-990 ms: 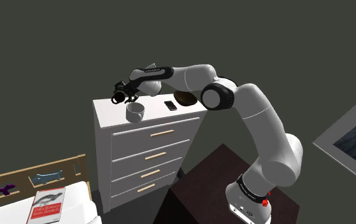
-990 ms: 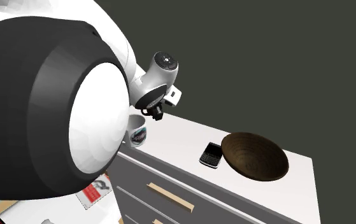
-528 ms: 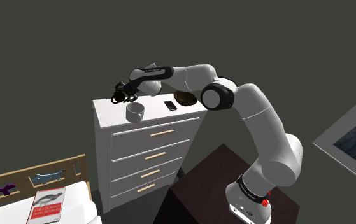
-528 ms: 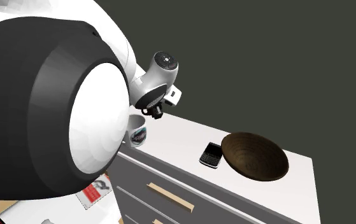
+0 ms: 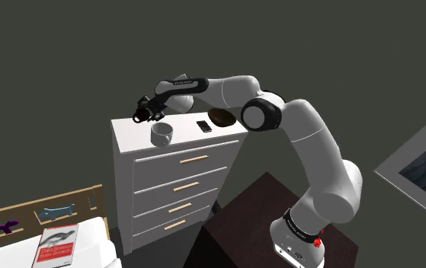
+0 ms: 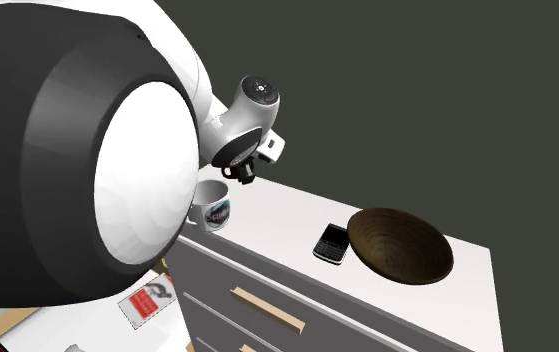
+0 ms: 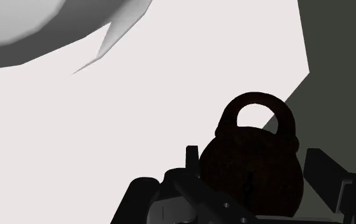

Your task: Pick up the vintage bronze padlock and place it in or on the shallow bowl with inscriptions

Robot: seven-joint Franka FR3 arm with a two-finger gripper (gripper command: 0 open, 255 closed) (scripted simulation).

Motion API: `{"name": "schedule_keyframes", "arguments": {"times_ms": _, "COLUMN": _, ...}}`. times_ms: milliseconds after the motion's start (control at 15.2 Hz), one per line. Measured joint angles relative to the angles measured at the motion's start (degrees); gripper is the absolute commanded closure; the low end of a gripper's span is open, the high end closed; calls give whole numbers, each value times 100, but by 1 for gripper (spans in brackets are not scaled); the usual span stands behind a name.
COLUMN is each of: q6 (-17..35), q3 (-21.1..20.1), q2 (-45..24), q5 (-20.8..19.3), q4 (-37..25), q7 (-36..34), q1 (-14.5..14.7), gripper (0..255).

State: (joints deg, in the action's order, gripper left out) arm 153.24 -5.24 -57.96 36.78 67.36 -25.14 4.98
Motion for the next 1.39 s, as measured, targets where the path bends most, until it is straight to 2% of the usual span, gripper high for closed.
{"name": "schedule_keyframes", "arguments": {"times_ms": 594, "q6": -281, "q3": 141, "q2": 502, "q5": -94, "q4": 205, "q7": -238, "q1": 50, "gripper": 255}}
{"name": "schedule_keyframes", "arguments": {"times_ms": 1386, "q6": -780, "q3": 354, "q2": 1013, "q5": -294, "q4": 176, "q7": -645, "q1": 144, "gripper": 255}}
